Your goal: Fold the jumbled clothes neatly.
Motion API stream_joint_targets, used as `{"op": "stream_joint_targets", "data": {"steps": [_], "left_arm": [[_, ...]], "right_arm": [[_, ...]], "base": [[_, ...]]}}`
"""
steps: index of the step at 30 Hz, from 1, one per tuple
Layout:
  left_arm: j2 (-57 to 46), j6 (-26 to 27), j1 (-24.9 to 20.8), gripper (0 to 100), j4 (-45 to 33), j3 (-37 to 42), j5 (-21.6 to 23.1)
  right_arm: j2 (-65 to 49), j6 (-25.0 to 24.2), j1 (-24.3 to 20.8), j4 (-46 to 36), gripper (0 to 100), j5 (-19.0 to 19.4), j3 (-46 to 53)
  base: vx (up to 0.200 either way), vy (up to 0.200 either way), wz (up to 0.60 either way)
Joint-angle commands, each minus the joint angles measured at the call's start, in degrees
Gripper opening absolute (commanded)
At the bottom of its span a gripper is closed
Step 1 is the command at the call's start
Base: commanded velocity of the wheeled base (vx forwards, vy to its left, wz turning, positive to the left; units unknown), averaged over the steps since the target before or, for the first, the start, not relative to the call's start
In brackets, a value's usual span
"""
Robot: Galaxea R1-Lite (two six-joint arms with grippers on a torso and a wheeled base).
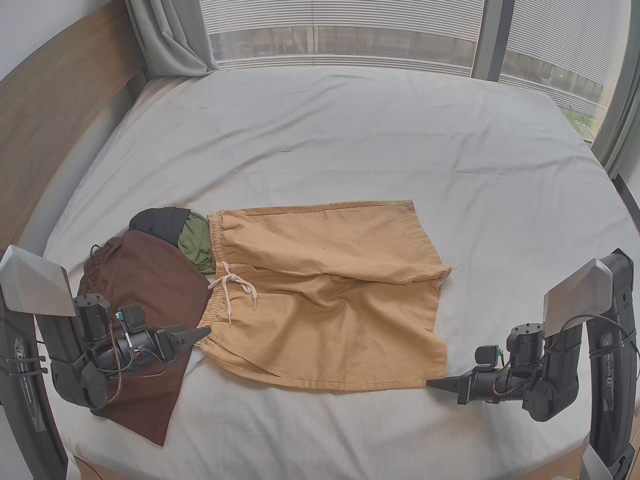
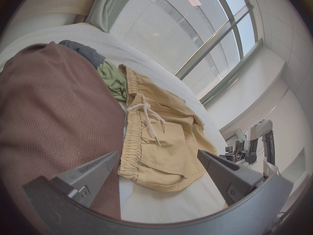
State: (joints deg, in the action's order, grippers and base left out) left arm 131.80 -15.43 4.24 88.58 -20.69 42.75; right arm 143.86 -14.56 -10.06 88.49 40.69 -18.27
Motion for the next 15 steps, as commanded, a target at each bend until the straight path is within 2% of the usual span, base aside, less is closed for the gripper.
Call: {"op": "stream_joint_targets", "data": {"steps": [1, 15], "left_arm": [[1.5, -0.8, 0.2, 100, -0.1, 0.1, -0.3], [5.1, -0.9, -0.1, 100, -0.1, 0.6, -0.8]], "right_arm": [[0.1, 0.4, -0.1, 0.0, 0, 0.0, 0.0], [0.1, 0.8, -0.1, 0.0, 0, 0.0, 0.0]], "base": [[0.000, 0.000, 0.00], [0.000, 0.000, 0.00]]}}
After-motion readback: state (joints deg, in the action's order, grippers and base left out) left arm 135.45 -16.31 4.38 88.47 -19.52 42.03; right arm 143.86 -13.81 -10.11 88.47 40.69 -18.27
